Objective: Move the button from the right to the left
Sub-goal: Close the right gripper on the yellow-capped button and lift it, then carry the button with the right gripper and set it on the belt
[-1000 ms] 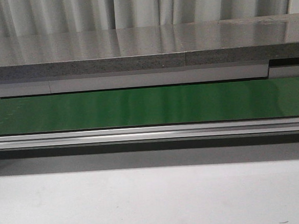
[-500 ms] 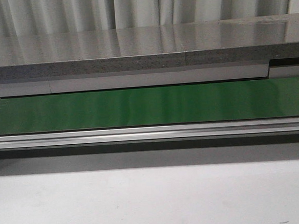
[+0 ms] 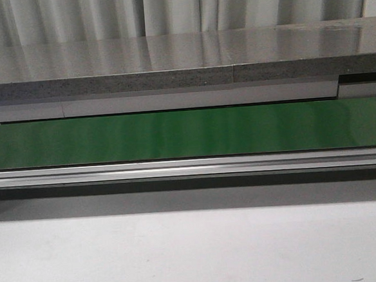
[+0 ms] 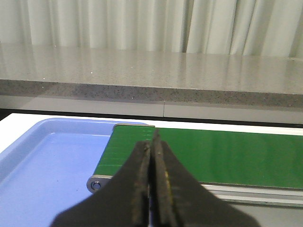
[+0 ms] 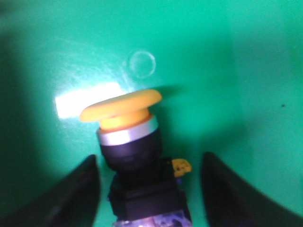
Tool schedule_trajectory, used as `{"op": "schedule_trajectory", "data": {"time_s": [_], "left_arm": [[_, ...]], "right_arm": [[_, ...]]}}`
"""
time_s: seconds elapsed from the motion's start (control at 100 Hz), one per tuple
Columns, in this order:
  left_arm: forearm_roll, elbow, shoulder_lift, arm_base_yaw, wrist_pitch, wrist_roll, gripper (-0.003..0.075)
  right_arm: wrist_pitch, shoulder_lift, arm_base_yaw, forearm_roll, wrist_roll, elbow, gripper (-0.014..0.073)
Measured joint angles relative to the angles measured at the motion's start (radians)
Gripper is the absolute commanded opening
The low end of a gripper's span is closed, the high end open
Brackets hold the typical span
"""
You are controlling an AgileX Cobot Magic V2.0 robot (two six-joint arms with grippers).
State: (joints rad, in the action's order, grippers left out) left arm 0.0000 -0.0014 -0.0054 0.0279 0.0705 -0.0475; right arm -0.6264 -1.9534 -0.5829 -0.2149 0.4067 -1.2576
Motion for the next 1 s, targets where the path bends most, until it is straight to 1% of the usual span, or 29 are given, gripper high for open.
{"op": "schedule_trajectory", "data": {"time_s": [0.01, 0.09, 0.16, 0.28, 0.4, 0.53, 0.66, 0.81, 1.0], "left_arm": [[0.0, 0.0, 0.0, 0.0, 0.0, 0.0, -0.002], [0.0, 0.0, 0.0, 0.0, 0.0, 0.0, -0.002], [0.0, 0.0, 0.0, 0.0, 0.0, 0.0, -0.002], [0.0, 0.0, 0.0, 0.0, 0.0, 0.0, -0.002], [0.0, 0.0, 0.0, 0.0, 0.0, 0.0, -0.002], [0.0, 0.0, 0.0, 0.0, 0.0, 0.0, -0.002], [0.0, 0.0, 0.0, 0.0, 0.0, 0.0, -0.002], [0.0, 0.0, 0.0, 0.0, 0.0, 0.0, -0.002], [0.0, 0.0, 0.0, 0.0, 0.0, 0.0, -0.002]], "right_arm": [[0.0, 0.0, 0.0, 0.0, 0.0, 0.0, 0.0199], [0.0, 0.0, 0.0, -0.007, 0.002, 0.0, 0.0115], [-0.002, 0.0, 0.0, -0.006, -0.008, -0.001, 0.009], [-0.029, 0.03, 0.002, -0.007, -0.045, -0.001, 0.009], [-0.061, 0.13, 0.015, -0.003, -0.098, -0.001, 0.009], [-0.118, 0.254, 0.056, -0.003, -0.165, -0.001, 0.009], [-0.179, 0.344, 0.122, -0.003, -0.241, -0.001, 0.009], [-0.215, 0.375, 0.197, -0.003, -0.294, 0.006, 0.009], [-0.192, 0.371, 0.253, -0.003, -0.332, 0.051, 0.0092]]}}
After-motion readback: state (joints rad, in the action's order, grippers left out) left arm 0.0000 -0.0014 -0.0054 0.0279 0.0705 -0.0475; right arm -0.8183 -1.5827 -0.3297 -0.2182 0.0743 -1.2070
